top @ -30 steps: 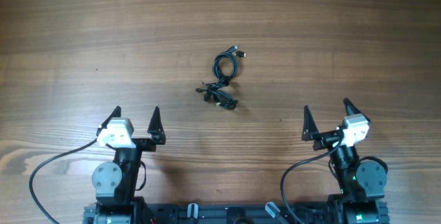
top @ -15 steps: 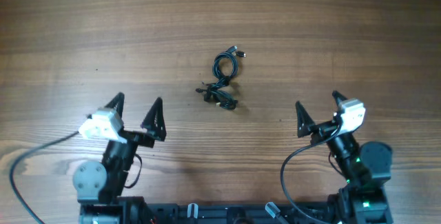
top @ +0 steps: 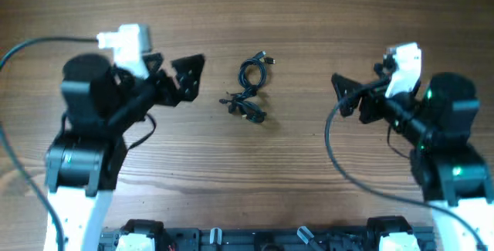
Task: Untangle cables
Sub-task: 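Move both grippers toward the cable bundle and grasp it from both sides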
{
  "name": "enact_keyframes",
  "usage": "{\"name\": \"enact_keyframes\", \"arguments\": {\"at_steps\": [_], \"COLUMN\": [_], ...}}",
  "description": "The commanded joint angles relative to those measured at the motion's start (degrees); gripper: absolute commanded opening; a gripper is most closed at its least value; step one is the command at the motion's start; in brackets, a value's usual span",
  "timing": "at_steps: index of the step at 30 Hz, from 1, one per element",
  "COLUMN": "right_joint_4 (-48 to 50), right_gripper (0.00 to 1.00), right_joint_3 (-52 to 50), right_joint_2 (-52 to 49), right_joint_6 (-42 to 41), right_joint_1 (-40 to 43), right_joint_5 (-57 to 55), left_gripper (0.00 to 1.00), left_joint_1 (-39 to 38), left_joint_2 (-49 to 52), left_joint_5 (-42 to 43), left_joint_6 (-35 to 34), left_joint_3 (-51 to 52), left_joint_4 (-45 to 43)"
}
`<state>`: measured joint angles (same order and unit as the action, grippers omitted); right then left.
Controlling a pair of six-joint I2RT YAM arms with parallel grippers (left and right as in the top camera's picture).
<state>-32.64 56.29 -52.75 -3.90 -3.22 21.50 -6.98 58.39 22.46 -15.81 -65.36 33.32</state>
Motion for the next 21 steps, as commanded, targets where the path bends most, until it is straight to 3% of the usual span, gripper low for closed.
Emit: {"name": "enact_keyframes", "arguments": {"at_steps": [1,4,6,8,10,11,17,21], "right_joint_4": [-9.53,-16.11,-13.81,-12.52,-11.06,-10.95,-11.17,-11.63], "right_gripper": [1.00,1.00,1.00,1.00,1.00,1.00,1.00,1.00], "right_joint_3": [11.45,18.58,19.06,19.06,19.06,19.06,19.02,19.02], "right_joint_2": [-7.34,-13.09,-15.56,-16.92,-18.23,-18.82,-20.85,-22.80], "right_joint_6": [1.46,4.83,1.38,-6.01,-7.04,-7.06,-8.13,-8.17], "right_joint_1": [0.20,0.20,0.20,0.20,0.20,0.20,0.20,0.20], "right_joint_5": [2.78,5.84,7.63,12.70,14.58,13.97,13.92,13.92], "left_gripper": [1.00,1.00,1.00,0.76,0.63,0.62,0.65,0.70], "left_joint_1": [-2.14,-2.19,-2.19,-2.19,-2.69,-3.96,-12.11,-15.74], "left_joint_2": [3.72,4.76,5.62,7.69,12.81,16.72,29.94,36.33], "left_joint_5": [0.92,3.72,7.76,7.56,3.32,-0.94,-6.51,-6.51], "left_joint_6": [-0.09,-0.11,-0.09,-1.33,-10.51,-16.37,-27.50,-30.10], "left_joint_3": [-1.77,-1.77,-1.75,-1.73,-1.60,-1.60,-1.62,-1.60], "left_joint_4": [0.09,1.84,3.23,4.85,8.70,10.80,8.83,5.16]}}
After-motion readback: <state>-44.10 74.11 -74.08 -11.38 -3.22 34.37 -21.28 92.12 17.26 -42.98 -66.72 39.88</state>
